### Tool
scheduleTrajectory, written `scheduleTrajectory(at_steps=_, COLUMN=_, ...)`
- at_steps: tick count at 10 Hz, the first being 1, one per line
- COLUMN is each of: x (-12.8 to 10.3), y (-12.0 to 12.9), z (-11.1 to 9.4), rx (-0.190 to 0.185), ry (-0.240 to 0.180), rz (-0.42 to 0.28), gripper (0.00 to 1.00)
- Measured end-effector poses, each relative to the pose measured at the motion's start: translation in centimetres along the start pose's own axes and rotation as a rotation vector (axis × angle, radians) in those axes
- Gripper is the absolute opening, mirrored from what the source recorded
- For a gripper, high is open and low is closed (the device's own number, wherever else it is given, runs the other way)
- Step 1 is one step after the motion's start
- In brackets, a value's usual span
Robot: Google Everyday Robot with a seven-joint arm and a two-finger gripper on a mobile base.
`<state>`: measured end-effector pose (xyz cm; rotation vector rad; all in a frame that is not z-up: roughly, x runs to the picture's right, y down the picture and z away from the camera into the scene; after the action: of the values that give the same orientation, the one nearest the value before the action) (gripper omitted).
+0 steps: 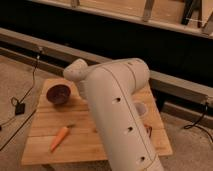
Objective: Wipe the white sponge on the table
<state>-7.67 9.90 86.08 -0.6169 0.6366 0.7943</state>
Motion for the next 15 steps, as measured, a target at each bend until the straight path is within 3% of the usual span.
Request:
scheduleTrajectory(at_steps=1, x=0.8, y=0.4, z=-0.1, rx=0.006, ry=0.008, rz=0.006, gripper=0.80)
scheduleTrajectory(at_steps=6, x=3.1, y=0.5, z=1.4, rx=0.035, ry=0.082, rz=0.058, gripper=0.80)
scheduleTrajectory(at_steps=7, x=3.2, y=0.8, z=1.3, rx=0.029, ry=0.084, rz=0.070, gripper=0.80)
scheduleTrajectory(at_steps=9, x=2.6, y=2.2, z=-0.6, rx=-0.011, ry=0.043, rz=0.093, gripper=0.80)
scheduleTrajectory(at_steps=10, x=2.5, y=3.1, z=-1.9, rx=-0.043, ry=0.018, rz=0.101, gripper=0.80)
scheduleTrajectory(at_steps=12, x=2.6, y=6.0, z=-6.6, rx=-0.179, ry=-0.051, rz=0.114, gripper=0.80)
scheduleTrajectory(at_steps=13, x=2.9, y=6.9, z=-8.0, rx=-0.229, ry=-0.067, rz=0.111, gripper=0.80)
scheduleTrajectory(at_steps=14, x=3.4, y=8.2, z=-10.6, rx=-0.333, ry=-0.106, rz=0.100, gripper=0.80)
scheduleTrajectory(at_steps=15, x=3.7, y=9.1, z=-12.3, rx=-0.403, ry=-0.135, rz=0.082, gripper=0.80)
